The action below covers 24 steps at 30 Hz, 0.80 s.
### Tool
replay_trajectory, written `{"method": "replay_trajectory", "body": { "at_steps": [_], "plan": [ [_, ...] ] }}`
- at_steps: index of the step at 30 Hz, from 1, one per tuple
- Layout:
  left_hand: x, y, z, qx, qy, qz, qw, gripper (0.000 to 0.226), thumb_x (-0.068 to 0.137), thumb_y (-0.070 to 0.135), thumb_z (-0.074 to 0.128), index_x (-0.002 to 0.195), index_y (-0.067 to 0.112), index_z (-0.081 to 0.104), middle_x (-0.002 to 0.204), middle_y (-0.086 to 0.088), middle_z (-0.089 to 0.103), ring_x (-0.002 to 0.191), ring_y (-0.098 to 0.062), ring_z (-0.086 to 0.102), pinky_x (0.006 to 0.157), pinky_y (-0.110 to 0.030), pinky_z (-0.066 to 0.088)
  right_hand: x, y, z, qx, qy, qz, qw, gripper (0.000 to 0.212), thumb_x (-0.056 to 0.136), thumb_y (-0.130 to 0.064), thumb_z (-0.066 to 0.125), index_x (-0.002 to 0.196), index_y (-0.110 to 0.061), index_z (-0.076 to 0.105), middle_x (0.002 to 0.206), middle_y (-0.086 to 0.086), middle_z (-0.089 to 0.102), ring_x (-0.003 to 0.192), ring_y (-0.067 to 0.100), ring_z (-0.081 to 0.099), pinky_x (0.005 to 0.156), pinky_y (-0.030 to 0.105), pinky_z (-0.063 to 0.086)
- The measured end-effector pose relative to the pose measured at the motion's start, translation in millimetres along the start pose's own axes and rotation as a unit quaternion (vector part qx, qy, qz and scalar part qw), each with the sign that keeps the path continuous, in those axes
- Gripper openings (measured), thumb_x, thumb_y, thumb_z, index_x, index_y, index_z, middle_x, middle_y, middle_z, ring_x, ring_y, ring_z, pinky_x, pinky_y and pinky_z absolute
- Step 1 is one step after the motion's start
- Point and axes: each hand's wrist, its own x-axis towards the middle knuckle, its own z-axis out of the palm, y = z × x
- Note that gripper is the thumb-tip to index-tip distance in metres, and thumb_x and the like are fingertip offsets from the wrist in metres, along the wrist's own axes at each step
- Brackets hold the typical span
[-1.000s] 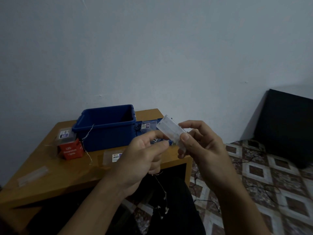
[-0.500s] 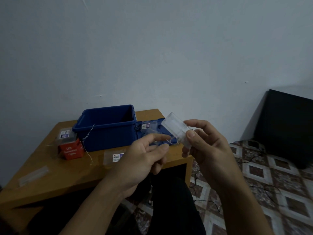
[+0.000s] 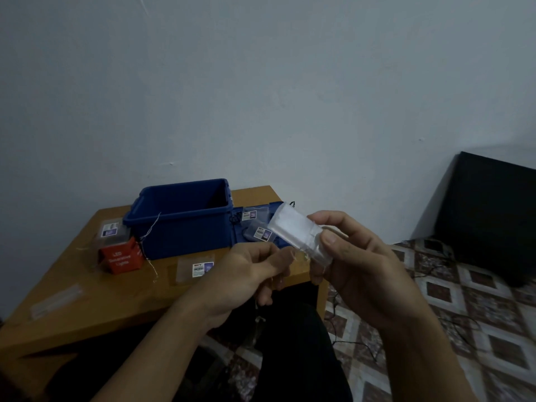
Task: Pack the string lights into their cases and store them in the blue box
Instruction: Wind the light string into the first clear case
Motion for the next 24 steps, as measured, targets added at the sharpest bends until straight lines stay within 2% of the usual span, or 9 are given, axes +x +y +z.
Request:
{"method": "replay_trajectory", "body": {
  "at_steps": [3, 5, 7, 8, 10, 13, 17, 20, 24],
  "plan": [
    [0, 4, -6, -0.057, -0.046, -0.02, 0.997, 0.031, 0.081, 0.039, 0.072, 0.071, 0.011, 0.063, 0.058, -0.004, 0.053, 0.044, -0.013, 0.039, 0.055, -0.03, 0.043, -2, -1, -3, 0.015, -0.051, 0.019, 0.998, 0.039, 0.079, -0.028, 0.083, 0.111, -0.01, 0.068, 0.095, 0.011, 0.062, 0.066, 0.018, 0.058, 0.059, 0.029, 0.053],
    [3, 6, -11, -0.128, -0.077, -0.039, 0.988, 0.03, 0.087, 0.031, 0.072, 0.077, 0.005, 0.06, 0.051, -0.003, 0.043, 0.042, -0.011, 0.033, 0.053, -0.028, 0.04, -3, -1, -4, 0.017, -0.086, 0.035, 0.996, 0.037, 0.081, -0.025, 0.082, 0.111, -0.007, 0.067, 0.098, 0.014, 0.061, 0.069, 0.02, 0.058, 0.059, 0.028, 0.054],
    [7, 9, -16, -0.164, -0.096, -0.054, 0.98, 0.035, 0.08, 0.031, 0.073, 0.09, 0.0, 0.06, 0.057, -0.012, 0.036, 0.049, -0.015, 0.03, 0.053, -0.029, 0.035, -5, 0, -2, -0.016, -0.111, 0.057, 0.992, 0.031, 0.085, -0.019, 0.077, 0.11, -0.005, 0.065, 0.101, 0.019, 0.057, 0.073, 0.023, 0.057, 0.058, 0.027, 0.054],
    [8, 11, -18, -0.159, -0.102, -0.059, 0.98, 0.04, 0.077, 0.033, 0.079, 0.09, -0.001, 0.061, 0.065, -0.015, 0.037, 0.055, -0.019, 0.03, 0.056, -0.031, 0.033, -5, 0, -2, -0.046, -0.117, 0.065, 0.99, 0.026, 0.088, -0.016, 0.073, 0.11, -0.005, 0.066, 0.1, 0.021, 0.055, 0.074, 0.024, 0.056, 0.058, 0.027, 0.053],
    [8, 17, -19, -0.117, -0.105, -0.072, 0.985, 0.04, 0.075, 0.038, 0.084, 0.077, 0.004, 0.062, 0.069, -0.014, 0.042, 0.061, -0.022, 0.034, 0.059, -0.033, 0.031, -6, 1, -1, -0.107, -0.122, 0.073, 0.984, 0.018, 0.092, -0.013, 0.068, 0.109, -0.006, 0.066, 0.095, 0.026, 0.052, 0.071, 0.026, 0.055, 0.059, 0.028, 0.052],
    [5, 29, -18, -0.016, -0.072, -0.093, 0.993, 0.038, 0.079, 0.043, 0.078, 0.064, 0.011, 0.063, 0.056, -0.005, 0.043, 0.05, -0.015, 0.038, 0.053, -0.028, 0.03, -6, -1, -1, -0.194, -0.117, 0.078, 0.971, 0.014, 0.095, -0.014, 0.063, 0.108, -0.01, 0.067, 0.094, 0.032, 0.054, 0.074, 0.029, 0.054, 0.062, 0.028, 0.051],
    [4, 45, -15, 0.113, 0.014, -0.079, 0.99, 0.037, 0.094, 0.035, 0.063, 0.065, 0.012, 0.068, 0.046, 0.004, 0.039, 0.041, -0.011, 0.032, 0.05, -0.028, 0.023, -5, 0, -4, -0.271, -0.079, 0.095, 0.955, 0.012, 0.096, -0.023, 0.064, 0.107, -0.02, 0.067, 0.086, 0.004, 0.062, 0.072, 0.02, 0.057, 0.063, 0.03, 0.05],
    [3, 48, -8, 0.253, 0.085, -0.015, 0.964, 0.036, 0.095, 0.031, 0.061, 0.067, 0.013, 0.073, 0.048, 0.008, 0.054, 0.045, 0.0, 0.048, 0.057, -0.027, 0.036, -3, 5, -4, -0.348, -0.045, 0.086, 0.932, 0.009, 0.099, -0.026, 0.062, 0.107, -0.029, 0.066, 0.086, 0.002, 0.064, 0.072, 0.019, 0.061, 0.065, 0.034, 0.052],
    [1, 48, -1, 0.266, 0.108, 0.036, 0.957, 0.026, 0.095, 0.029, 0.063, 0.074, 0.019, 0.074, 0.047, 0.017, 0.052, 0.047, 0.002, 0.047, 0.058, -0.025, 0.037, 1, 11, -3, -0.4, 0.035, 0.033, 0.915, 0.012, 0.099, -0.027, 0.06, 0.108, -0.037, 0.062, 0.074, -0.009, 0.064, 0.067, 0.016, 0.06, 0.064, 0.043, 0.053]
  ]
}}
